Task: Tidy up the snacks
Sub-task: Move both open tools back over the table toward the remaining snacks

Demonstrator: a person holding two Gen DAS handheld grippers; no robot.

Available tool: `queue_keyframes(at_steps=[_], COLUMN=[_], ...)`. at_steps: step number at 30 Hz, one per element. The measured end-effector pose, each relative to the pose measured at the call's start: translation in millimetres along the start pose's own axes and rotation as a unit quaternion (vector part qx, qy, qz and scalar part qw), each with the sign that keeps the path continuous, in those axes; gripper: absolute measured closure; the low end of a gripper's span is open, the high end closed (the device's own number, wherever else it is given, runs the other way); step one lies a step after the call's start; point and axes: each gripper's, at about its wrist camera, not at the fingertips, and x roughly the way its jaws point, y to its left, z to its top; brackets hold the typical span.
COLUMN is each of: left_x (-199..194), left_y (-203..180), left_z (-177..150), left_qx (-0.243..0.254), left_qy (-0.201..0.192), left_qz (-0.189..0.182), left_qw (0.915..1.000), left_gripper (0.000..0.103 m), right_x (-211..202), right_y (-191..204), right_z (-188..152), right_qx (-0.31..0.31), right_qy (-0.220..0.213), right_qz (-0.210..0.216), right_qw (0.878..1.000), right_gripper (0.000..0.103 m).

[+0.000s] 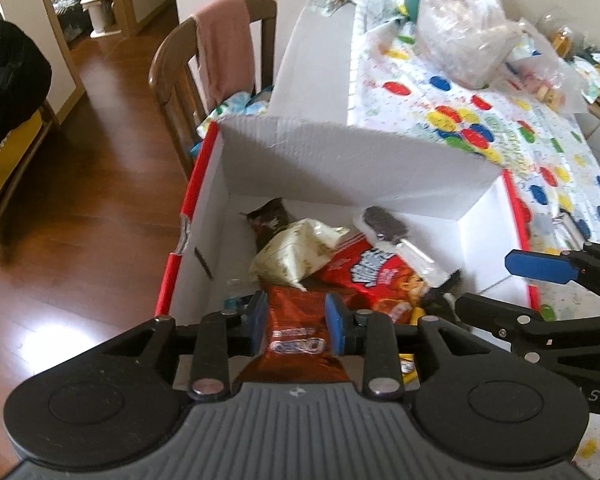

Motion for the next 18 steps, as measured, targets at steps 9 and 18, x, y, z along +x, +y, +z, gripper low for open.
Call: queue_keyframes(at_steps=[9, 18], left_x=[-30, -43], left_y=[-32, -80], left_z=[-2, 0], left_qx=[0.024, 0.05], left_qy=[-0.042, -0.069], left_qz=[-0.019, -0.054], left_qw=[0.9987, 0.9949], left_gripper=[0.037, 0.03], right_x=[-39, -79], right_y=[-14, -50], right_z=[-5, -19], right_qx=[0.019, 0.051], right_qy=[-0.037, -0.075], right_qz=[0.002, -0.013], right_qw=[0.999, 0.996], right_gripper=[0.027, 0.01])
